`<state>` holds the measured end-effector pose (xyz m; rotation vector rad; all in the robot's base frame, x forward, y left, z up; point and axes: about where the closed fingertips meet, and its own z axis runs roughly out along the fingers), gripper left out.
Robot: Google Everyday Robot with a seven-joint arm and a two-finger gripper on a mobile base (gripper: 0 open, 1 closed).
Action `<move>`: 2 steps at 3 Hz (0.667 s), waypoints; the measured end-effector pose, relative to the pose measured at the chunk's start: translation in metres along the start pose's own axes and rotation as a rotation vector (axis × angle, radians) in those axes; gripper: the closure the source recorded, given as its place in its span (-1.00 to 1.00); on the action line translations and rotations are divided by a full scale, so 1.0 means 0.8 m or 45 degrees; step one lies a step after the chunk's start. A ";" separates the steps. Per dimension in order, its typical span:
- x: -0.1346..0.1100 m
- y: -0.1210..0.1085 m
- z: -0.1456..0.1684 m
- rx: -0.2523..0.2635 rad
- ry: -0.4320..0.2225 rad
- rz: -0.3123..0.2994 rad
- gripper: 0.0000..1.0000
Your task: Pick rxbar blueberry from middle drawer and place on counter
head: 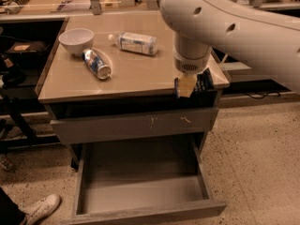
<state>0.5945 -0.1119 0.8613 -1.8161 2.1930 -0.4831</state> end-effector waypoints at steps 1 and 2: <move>0.012 -0.037 -0.004 0.037 -0.037 0.036 1.00; 0.005 -0.075 0.013 0.053 -0.122 0.047 1.00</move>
Offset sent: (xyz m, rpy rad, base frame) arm 0.1030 -0.0130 0.0130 0.1775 -0.0903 0.0362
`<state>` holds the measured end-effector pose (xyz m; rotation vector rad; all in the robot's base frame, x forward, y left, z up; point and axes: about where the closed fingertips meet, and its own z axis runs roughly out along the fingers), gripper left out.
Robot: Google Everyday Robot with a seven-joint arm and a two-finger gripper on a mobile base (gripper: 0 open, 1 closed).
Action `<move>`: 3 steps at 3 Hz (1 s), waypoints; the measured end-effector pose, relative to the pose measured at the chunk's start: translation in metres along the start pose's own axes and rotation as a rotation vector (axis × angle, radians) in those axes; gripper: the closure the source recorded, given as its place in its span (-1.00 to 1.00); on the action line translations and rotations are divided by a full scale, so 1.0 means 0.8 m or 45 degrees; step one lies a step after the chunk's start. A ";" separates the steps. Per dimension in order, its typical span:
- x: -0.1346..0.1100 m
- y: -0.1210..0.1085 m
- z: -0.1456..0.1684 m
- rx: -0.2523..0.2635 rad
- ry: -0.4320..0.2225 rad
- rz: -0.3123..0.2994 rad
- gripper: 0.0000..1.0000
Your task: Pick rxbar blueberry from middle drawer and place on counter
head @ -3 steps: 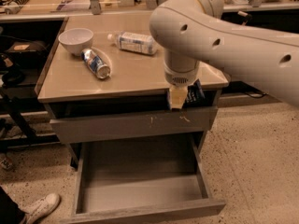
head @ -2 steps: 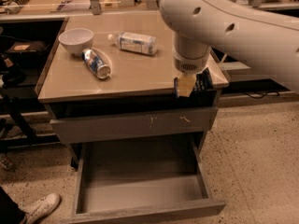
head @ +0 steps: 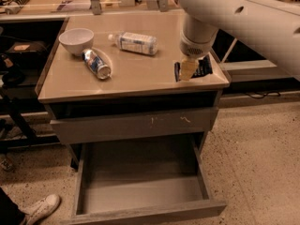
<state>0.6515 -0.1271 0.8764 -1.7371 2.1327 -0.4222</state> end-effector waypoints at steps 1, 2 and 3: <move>-0.019 -0.047 0.032 0.002 -0.093 -0.009 1.00; -0.037 -0.076 0.058 -0.007 -0.155 -0.022 1.00; -0.053 -0.085 0.095 -0.049 -0.214 -0.027 1.00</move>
Offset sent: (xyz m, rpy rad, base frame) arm 0.1197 0.0274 -0.0162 0.1480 -0.0303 0.1061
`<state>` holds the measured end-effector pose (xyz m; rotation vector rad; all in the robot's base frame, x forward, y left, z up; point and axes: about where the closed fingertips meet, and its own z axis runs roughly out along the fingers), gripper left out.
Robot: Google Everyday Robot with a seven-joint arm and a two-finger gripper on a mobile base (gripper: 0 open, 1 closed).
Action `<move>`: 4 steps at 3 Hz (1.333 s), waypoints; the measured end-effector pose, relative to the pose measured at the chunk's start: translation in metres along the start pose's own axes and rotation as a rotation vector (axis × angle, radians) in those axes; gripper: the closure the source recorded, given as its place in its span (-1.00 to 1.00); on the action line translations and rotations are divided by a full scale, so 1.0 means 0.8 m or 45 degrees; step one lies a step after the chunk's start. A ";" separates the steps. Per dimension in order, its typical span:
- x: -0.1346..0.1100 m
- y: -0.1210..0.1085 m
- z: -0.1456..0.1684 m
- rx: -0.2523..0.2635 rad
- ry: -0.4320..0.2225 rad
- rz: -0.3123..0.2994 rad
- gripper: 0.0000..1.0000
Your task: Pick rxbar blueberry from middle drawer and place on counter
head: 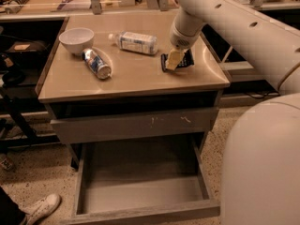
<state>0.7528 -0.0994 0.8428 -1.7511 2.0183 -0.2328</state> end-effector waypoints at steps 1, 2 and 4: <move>-0.004 0.008 0.022 -0.048 -0.048 0.024 1.00; -0.004 0.008 0.022 -0.048 -0.048 0.024 0.63; -0.004 0.008 0.022 -0.048 -0.048 0.024 -0.30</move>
Offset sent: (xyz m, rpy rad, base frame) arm 0.0025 0.0067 -0.0177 0.0452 0.0329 0.0074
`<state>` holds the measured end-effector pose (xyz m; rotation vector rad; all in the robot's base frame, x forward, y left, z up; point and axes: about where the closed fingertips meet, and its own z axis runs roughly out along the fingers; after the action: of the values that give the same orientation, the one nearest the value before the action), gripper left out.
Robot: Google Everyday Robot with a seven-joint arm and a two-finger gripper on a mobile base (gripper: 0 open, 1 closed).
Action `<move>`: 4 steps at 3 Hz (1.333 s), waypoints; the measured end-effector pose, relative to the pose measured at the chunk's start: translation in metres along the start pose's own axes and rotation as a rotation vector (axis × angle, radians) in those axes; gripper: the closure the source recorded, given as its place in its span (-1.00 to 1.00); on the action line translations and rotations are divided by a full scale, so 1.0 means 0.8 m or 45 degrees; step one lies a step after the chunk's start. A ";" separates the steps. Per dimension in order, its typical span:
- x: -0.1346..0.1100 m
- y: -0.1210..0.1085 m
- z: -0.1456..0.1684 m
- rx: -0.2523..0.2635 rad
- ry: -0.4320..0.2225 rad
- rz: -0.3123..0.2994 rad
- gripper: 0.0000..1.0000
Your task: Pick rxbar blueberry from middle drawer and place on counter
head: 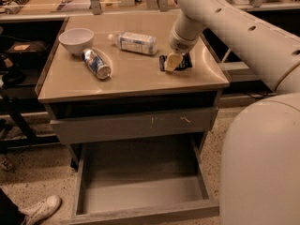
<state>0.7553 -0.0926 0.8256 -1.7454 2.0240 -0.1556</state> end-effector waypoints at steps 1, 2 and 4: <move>0.000 0.000 0.000 0.000 0.000 0.000 -0.76; 0.000 0.000 0.000 0.000 0.000 0.000 -1.00; -0.010 -0.003 -0.013 0.018 0.014 -0.032 -1.00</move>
Offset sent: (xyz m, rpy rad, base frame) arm 0.0000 0.0000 0.0000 0.0000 0.0000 0.0000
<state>0.7538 -0.0878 0.8375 -1.7653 2.0048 -0.1874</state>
